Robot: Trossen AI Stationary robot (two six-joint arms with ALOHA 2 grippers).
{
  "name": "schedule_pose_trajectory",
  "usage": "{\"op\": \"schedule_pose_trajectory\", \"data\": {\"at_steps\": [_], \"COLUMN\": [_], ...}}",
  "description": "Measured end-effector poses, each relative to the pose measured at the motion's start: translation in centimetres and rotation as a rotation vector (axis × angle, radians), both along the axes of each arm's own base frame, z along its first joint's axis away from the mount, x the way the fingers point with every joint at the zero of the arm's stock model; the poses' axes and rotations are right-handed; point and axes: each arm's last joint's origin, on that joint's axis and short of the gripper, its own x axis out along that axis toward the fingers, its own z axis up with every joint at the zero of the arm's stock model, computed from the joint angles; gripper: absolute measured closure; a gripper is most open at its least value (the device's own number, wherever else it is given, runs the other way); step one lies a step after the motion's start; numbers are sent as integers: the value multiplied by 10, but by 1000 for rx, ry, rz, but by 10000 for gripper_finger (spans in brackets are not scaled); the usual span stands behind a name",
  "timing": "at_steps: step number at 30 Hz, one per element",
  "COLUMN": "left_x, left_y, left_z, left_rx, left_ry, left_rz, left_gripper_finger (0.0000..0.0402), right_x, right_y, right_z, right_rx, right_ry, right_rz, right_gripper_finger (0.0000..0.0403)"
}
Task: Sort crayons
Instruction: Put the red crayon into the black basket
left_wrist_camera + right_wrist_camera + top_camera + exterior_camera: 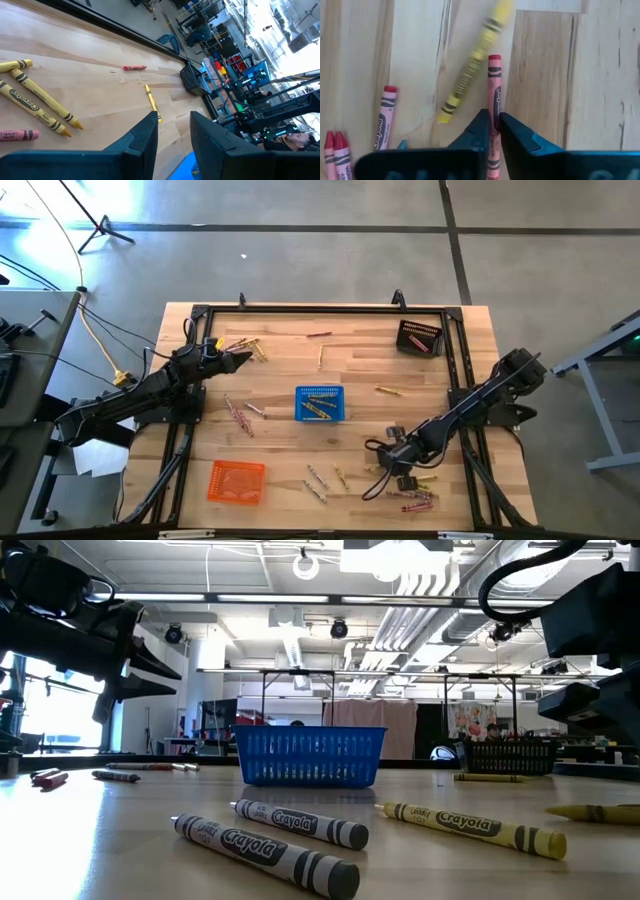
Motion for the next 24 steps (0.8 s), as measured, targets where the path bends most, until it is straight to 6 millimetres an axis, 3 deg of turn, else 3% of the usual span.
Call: {"op": "schedule_pose_trajectory", "data": {"at_steps": [14,19,24], "left_x": [0,0,0], "left_y": [0,0,0], "left_z": [0,0,0], "left_rx": [0,0,0], "left_ry": [0,0,0], "left_rz": [0,0,0], "left_gripper_finger": [300,300,300], "right_x": [-2,-4,-13], "right_y": [-4,-18,-49], "right_z": [8,30,55], "right_rx": [1,-13,-96], "right_ry": [-25,-77,-99], "right_rz": [-58,-106,-178], "right_gripper_finger": [399,400,400]}}
